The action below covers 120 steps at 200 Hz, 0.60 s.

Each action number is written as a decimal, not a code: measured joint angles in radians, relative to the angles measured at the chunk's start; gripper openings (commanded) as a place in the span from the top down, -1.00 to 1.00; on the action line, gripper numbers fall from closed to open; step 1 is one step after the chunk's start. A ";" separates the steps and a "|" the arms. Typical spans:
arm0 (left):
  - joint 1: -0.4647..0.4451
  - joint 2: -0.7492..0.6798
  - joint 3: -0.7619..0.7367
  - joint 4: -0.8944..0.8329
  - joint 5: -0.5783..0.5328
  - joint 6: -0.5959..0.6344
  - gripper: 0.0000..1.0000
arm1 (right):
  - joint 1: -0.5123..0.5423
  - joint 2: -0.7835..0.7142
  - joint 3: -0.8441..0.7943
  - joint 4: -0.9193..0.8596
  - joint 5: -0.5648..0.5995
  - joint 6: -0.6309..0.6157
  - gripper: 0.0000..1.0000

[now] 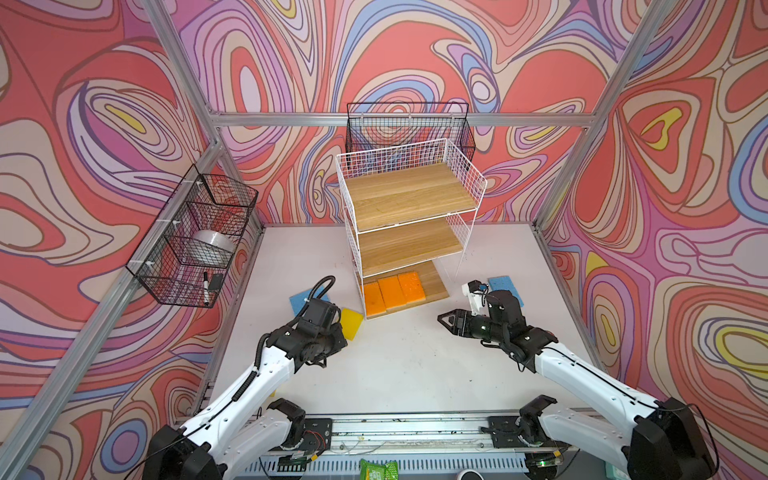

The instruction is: Place and organize the cleaning sponges onto the shelf

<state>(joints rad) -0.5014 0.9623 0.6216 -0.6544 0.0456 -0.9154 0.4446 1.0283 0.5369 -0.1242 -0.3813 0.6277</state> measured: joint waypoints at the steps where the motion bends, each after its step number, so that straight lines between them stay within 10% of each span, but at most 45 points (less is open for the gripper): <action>1: -0.005 0.000 -0.002 0.000 -0.002 -0.004 1.00 | 0.000 -0.001 -0.001 -0.001 0.001 0.002 -0.10; 95: -0.234 0.218 -0.054 0.283 -0.103 -0.304 1.00 | 0.002 -0.030 -0.014 -0.067 0.068 0.041 -0.10; 120: -0.249 0.272 -0.053 0.348 -0.107 -0.329 0.46 | 0.002 -0.038 -0.016 -0.076 0.077 0.040 -0.12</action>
<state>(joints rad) -0.7506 1.2343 0.5690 -0.3065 -0.0616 -1.2442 0.4465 0.9901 0.5205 -0.2001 -0.3042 0.6674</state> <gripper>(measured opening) 0.112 0.556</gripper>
